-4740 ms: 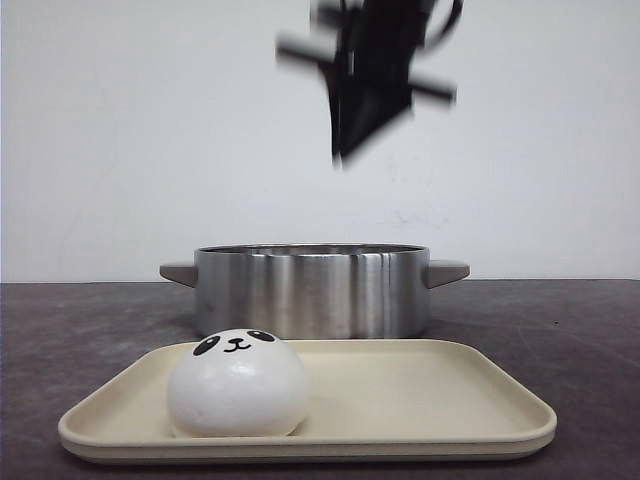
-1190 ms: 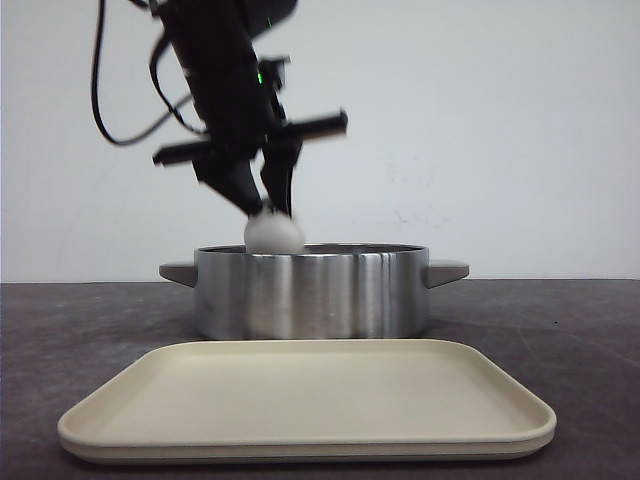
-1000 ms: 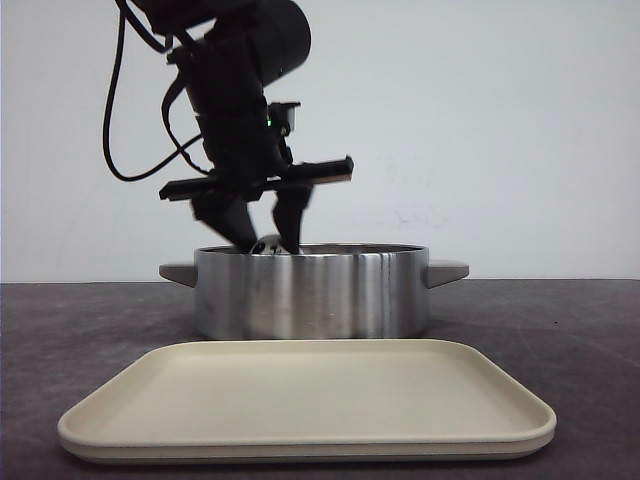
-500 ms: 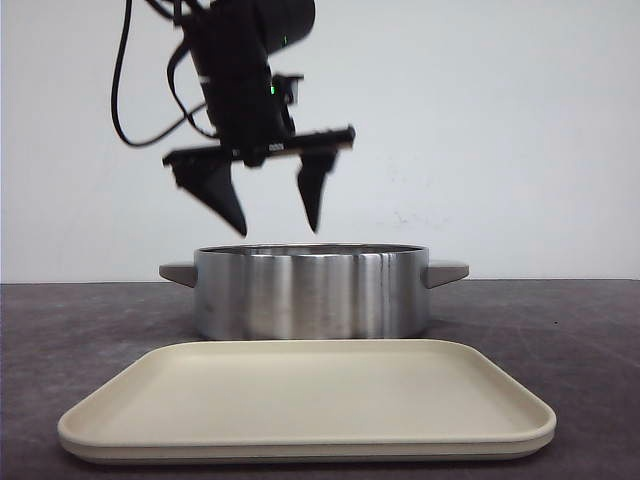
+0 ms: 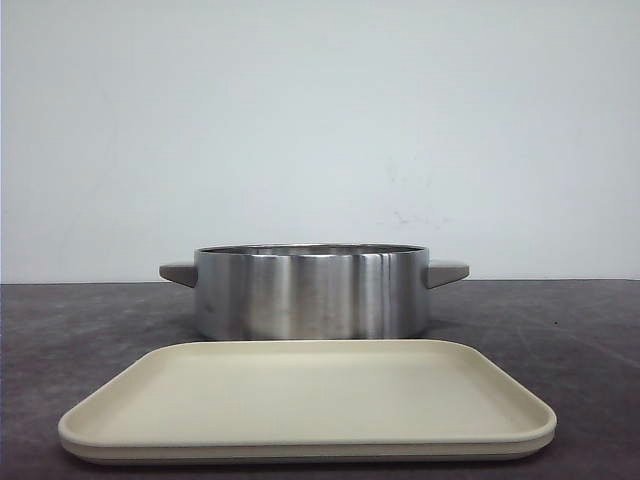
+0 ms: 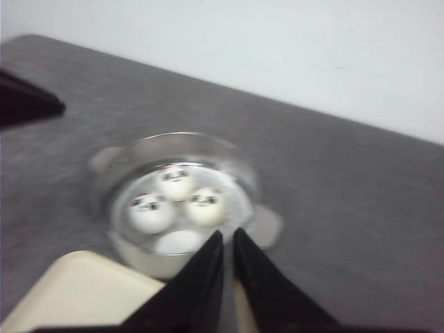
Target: Steam buns
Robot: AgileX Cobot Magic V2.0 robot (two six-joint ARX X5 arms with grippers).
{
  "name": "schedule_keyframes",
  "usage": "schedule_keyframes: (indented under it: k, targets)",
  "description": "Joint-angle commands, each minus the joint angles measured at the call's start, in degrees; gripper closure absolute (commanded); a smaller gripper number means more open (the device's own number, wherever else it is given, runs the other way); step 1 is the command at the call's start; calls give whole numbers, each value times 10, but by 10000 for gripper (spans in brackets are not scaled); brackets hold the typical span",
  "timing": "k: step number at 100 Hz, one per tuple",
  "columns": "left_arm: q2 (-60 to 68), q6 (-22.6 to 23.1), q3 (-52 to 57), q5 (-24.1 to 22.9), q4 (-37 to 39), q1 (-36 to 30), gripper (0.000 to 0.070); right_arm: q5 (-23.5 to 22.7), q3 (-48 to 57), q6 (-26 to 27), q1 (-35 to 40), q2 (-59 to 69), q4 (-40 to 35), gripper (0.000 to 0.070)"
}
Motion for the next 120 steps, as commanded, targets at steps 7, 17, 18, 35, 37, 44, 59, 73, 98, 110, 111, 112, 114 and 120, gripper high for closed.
schedule_keyframes:
  k: [7, 17, 18, 35, 37, 44, 59, 73, 98, 110, 111, 112, 114, 120]
  targets:
    - [-47, 26, 10, -31, -45, -43, 690, -43, -66, -6, 5, 0, 53, 683]
    - [-90, 20, 10, -69, -111, -64, 690, -57, -100, -5, 5, 2, 73, 683]
    - [-95, 17, 10, -74, -117, -66, 690, -58, -104, -5, 5, 2, 75, 683]
    - [-182, -53, 8, -162, -230, -89, 690, -62, -119, -6, 5, 2, 110, 683]
    - [-193, -61, 7, -170, -240, -91, 690, -62, -119, -6, 5, 2, 116, 683]
    - [-235, -87, 5, -183, -275, -97, 690, -62, -119, -6, 5, 1, 130, 682]
    - [-313, -123, 3, -185, -350, -101, 690, -59, -119, -5, 5, 2, 137, 683]
    - [-376, -155, 3, -185, -411, -101, 690, -56, -119, -5, 5, 2, 137, 683]
    - [-443, -154, 0, -178, -411, -101, 690, -28, -119, 2, 5, 1, 134, 683]
    - [-445, -153, 0, -178, -411, -101, 690, -29, -119, 3, 5, 0, 128, 683]
    - [-445, -153, 0, -178, -411, -101, 690, -29, -119, 3, 5, 0, 128, 682]
    - [-445, -153, 0, -178, -411, -101, 690, -30, -119, 3, 5, 0, 128, 682]
    - [-445, -152, 0, -177, -411, -101, 690, -30, -119, 3, 5, 0, 128, 682]
    - [-445, -144, -1, -168, -410, -101, 691, -30, -119, 7, 6, 0, 128, 682]
